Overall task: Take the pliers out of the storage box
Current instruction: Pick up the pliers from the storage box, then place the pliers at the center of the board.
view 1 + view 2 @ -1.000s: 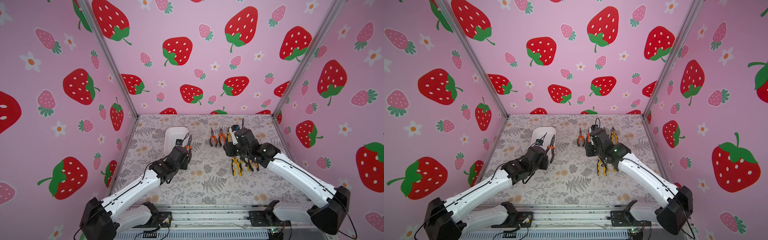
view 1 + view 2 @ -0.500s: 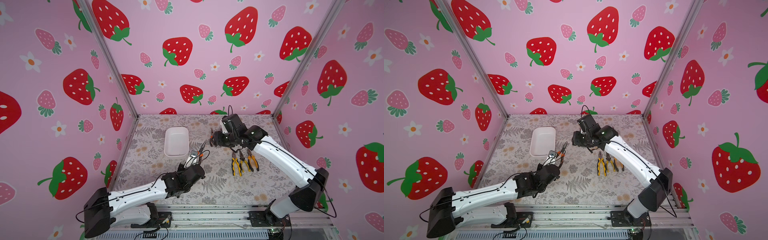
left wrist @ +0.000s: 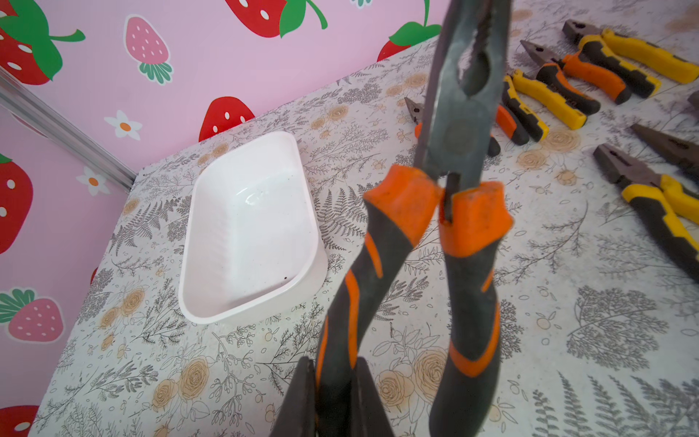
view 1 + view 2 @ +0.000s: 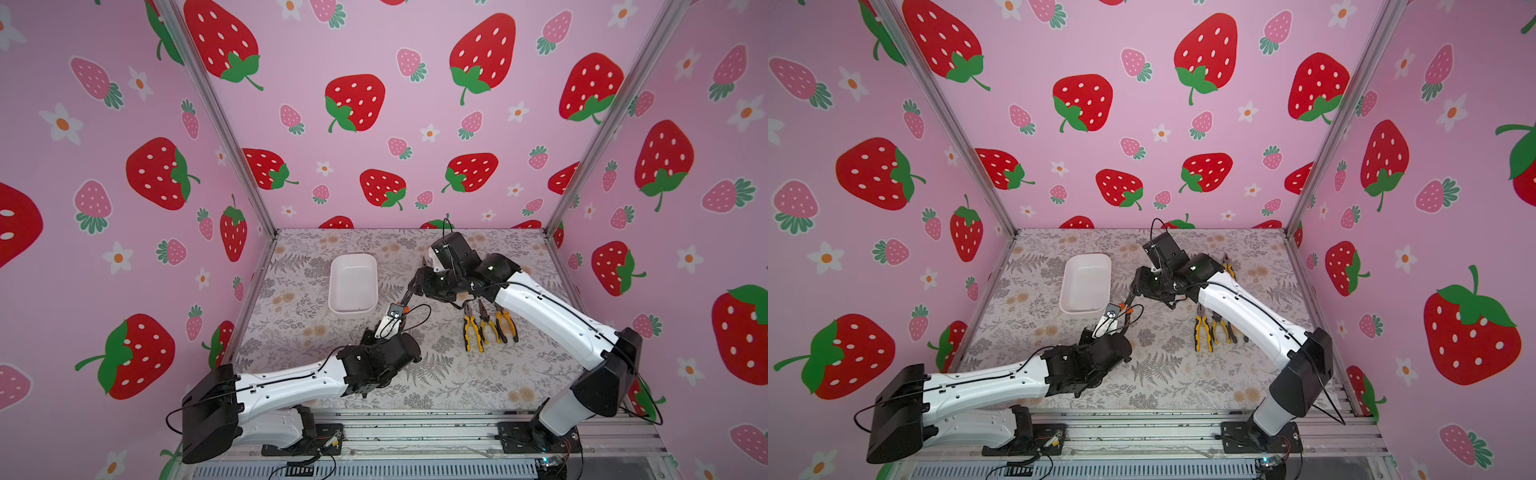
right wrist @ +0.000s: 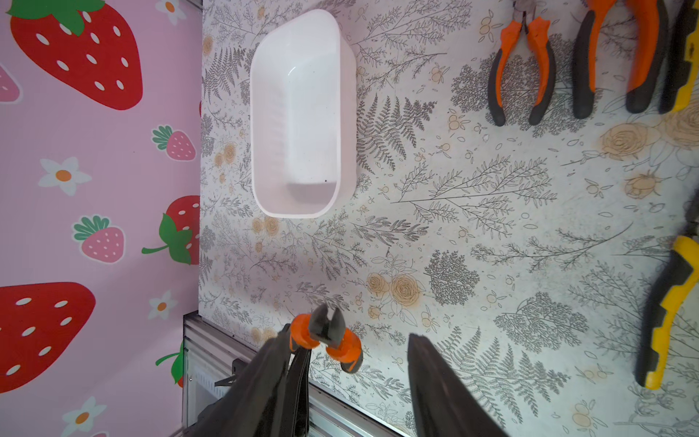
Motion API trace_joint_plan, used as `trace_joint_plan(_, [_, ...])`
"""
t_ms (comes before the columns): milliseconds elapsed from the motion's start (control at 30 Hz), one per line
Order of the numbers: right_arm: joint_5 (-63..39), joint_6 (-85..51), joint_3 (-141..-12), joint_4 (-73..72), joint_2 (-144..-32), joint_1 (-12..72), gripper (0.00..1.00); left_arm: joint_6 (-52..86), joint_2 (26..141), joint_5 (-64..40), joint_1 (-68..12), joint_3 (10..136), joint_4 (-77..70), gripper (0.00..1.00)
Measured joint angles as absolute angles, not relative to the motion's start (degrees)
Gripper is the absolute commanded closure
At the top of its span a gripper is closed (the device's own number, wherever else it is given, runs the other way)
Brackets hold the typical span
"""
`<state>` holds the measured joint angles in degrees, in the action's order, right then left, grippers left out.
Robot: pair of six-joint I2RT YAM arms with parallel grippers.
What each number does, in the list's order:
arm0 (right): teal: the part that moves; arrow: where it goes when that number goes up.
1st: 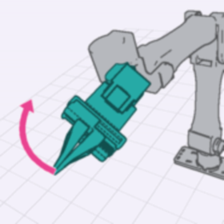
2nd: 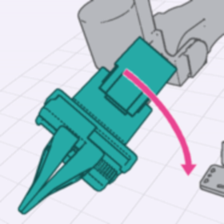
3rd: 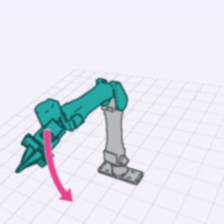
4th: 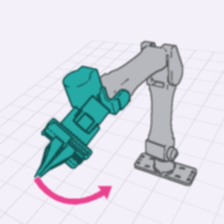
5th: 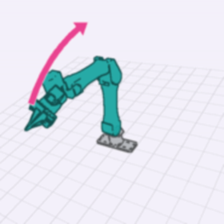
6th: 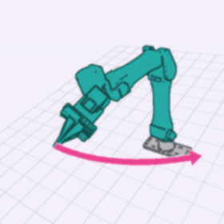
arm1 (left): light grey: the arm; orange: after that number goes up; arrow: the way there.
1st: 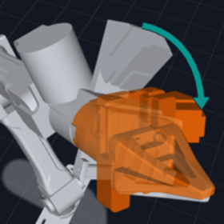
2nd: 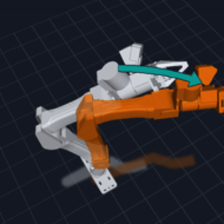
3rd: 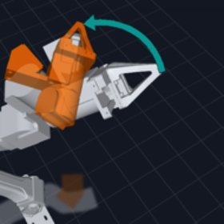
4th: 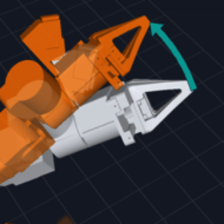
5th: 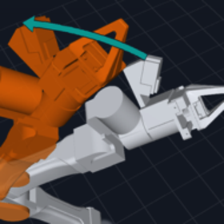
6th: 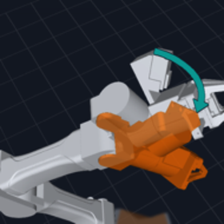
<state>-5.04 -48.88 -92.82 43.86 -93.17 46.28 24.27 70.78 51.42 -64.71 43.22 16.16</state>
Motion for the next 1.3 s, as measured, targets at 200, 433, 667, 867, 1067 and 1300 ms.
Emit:
trace_joint_plan(200, [-6.9, -49.3, -92.8, 42.5, -95.4, 47.0, 0.45, 24.1, 70.8, 51.4, -64.8, 43.2, 14.8, 1.0])
trace_joint_plan(433, [-7.9, -49.9, -92.5, 41.8, -95.8, 47.8, 0.59, 24.1, 70.8, 51.4, -64.8, 43.2, 14.8, 1.0])
trace_joint_plan(667, [-8.1, -50.3, -91.1, 41.3, -95.9, 48.8, 0.65, 24.1, 70.8, 51.4, -64.8, 43.2, 14.8, 1.0])
trace_joint_plan(867, [-8.2, -51.4, -89.6, 39.7, -95.9, 49.0, 0.75, 24.1, 70.8, 51.1, -64.9, 43.2, 15.3, 1.0])
trace_joint_plan(1067, [-7.9, -52.9, -89.0, 38.9, -95.8, 48.9, 1.0, 24.4, 70.8, 51.0, -64.8, 43.2, 15.5, 1.0])
trace_joint_plan(1300, [-3.2, -50.6, -89.5, 41.3, -95.7, 49.2, 1.0, 24.6, 70.4, 49.6, -64.9, 43.2, 14.4, 0.57])
